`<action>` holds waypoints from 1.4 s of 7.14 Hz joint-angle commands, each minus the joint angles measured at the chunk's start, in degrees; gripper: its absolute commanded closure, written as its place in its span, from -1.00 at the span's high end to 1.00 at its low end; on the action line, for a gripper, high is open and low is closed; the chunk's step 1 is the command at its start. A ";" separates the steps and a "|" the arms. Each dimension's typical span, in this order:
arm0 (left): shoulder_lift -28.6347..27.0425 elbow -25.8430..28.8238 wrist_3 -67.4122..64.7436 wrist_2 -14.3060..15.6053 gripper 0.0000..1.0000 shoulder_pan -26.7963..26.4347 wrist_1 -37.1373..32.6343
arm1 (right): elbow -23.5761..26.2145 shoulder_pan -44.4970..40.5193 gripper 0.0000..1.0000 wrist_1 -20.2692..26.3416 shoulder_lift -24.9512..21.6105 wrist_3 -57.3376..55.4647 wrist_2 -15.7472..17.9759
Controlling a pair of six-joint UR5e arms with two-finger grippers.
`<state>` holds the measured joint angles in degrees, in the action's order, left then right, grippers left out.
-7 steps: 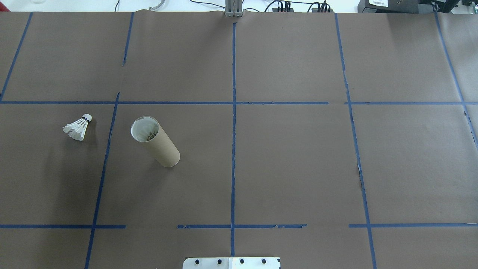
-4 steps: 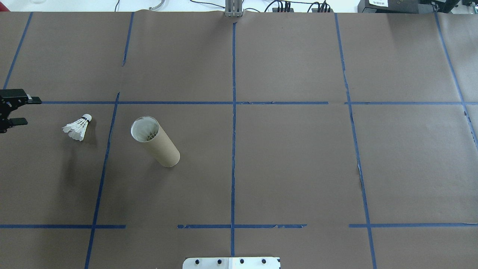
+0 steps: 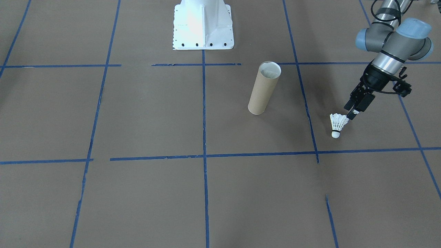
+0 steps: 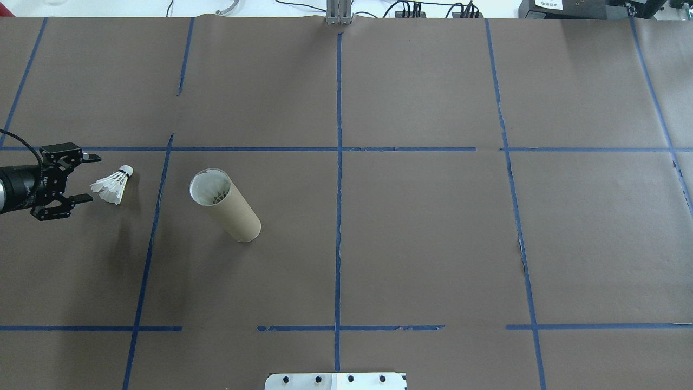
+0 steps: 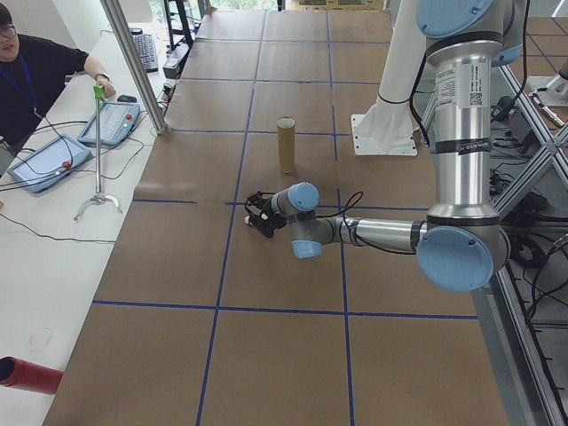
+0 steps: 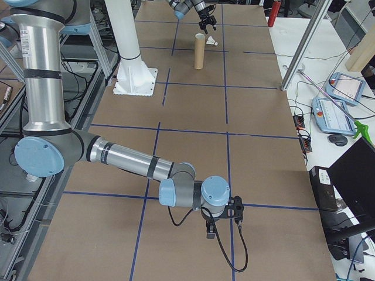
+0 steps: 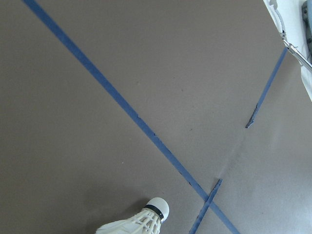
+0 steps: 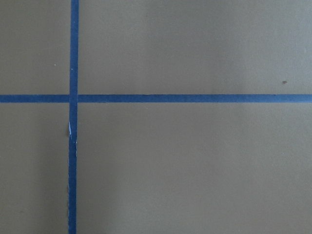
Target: Collect badminton balls into bucket
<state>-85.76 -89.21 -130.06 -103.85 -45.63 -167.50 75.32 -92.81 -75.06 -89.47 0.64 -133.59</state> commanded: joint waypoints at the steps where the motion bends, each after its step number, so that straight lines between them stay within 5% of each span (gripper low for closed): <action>1: -2.47 2.18 -6.23 3.10 0.89 0.98 0.50 | 0.00 0.00 1.00 0.00 0.00 -0.02 0.00; 5: -3.10 3.25 -7.49 5.67 -0.54 1.34 1.21 | 0.00 0.00 1.00 0.00 0.00 -0.02 0.00; 7: -2.75 2.81 -6.96 5.50 -0.90 1.34 1.21 | 0.00 0.00 1.00 0.00 0.00 -0.02 0.00; 9: -2.66 -0.15 -6.43 4.02 -1.00 1.25 3.90 | 0.00 0.00 1.00 0.00 0.00 -0.02 0.00; 10: -3.10 -3.57 -4.78 -0.78 -1.00 1.34 9.41 | 0.00 0.00 1.00 0.00 0.00 -0.02 0.00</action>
<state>-88.57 -89.35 -136.21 -100.55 -44.32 -163.14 75.32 -92.81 -75.06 -89.47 0.61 -133.59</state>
